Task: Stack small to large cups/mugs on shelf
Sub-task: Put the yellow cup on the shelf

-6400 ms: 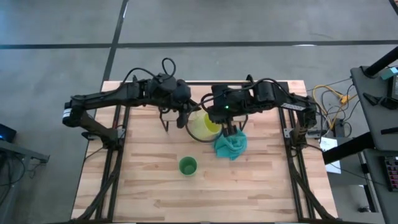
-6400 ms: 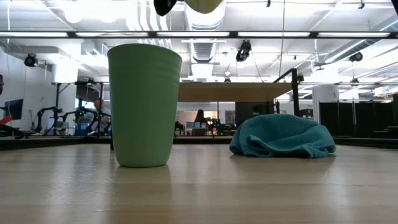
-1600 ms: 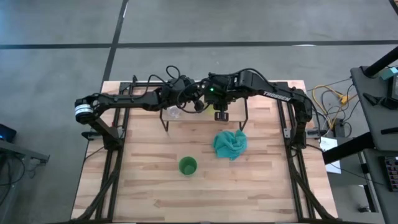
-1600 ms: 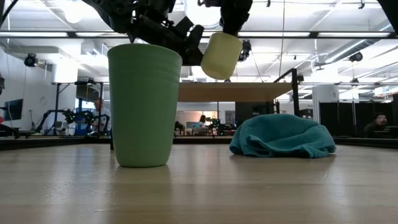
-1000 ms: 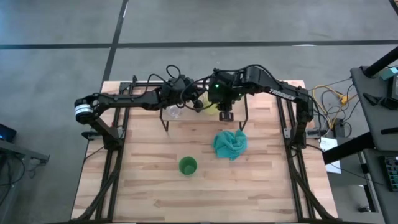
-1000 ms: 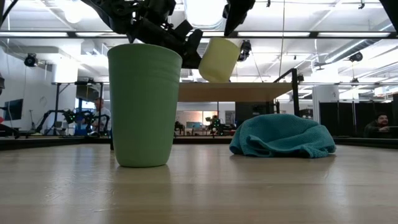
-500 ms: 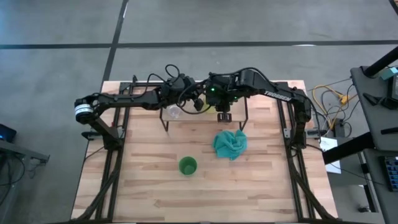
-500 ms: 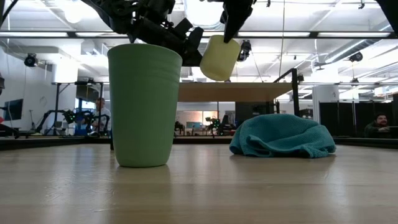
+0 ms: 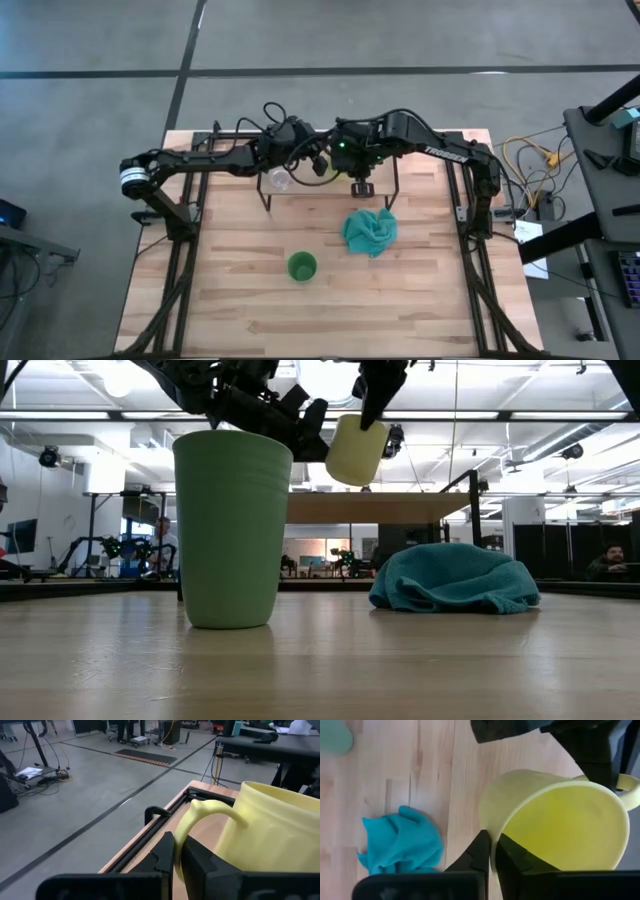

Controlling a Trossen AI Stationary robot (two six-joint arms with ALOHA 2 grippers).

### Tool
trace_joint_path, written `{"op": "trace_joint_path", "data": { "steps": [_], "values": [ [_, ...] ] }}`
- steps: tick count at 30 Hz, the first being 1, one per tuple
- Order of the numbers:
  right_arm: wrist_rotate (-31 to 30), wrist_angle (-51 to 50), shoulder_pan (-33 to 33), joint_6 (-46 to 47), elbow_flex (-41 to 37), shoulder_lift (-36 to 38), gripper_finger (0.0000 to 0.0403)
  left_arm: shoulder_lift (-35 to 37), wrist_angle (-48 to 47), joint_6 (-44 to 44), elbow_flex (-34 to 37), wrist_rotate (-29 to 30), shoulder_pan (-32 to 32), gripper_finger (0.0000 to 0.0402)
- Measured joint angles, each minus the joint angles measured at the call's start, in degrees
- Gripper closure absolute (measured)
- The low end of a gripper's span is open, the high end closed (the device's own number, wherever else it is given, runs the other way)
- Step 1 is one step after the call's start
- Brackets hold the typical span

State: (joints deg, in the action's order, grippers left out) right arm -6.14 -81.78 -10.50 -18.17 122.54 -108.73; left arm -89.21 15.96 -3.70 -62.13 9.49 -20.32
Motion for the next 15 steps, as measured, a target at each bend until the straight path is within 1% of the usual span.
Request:
{"op": "trace_joint_path", "data": {
  "steps": [2, 7, 12, 15],
  "values": [
    [0.0, -1.2, 0.0, -1.0, 0.0, 0.0, 0.0392, 0.0, 0.0, -0.1, 0.0, -0.9, 0.0, 0.0397],
    [0.2, -4.6, 0.1, -5.3, 0.0, 0.0, 0.0393, 0.0, -0.5, -0.3, 0.0, -6.4, -0.1, 0.0396],
    [0.6, -5.5, 0.0, -13.2, 0.0, 0.2, 0.0393, 0.7, -1.2, -0.2, 0.0, -9.1, -0.1, 0.0394],
    [0.6, -6.2, 0.0, -18.5, 0.0, 0.3, 0.0393, 1.5, -2.5, -0.4, 0.0, -10.1, -0.1, 0.0384]
  ]
}}
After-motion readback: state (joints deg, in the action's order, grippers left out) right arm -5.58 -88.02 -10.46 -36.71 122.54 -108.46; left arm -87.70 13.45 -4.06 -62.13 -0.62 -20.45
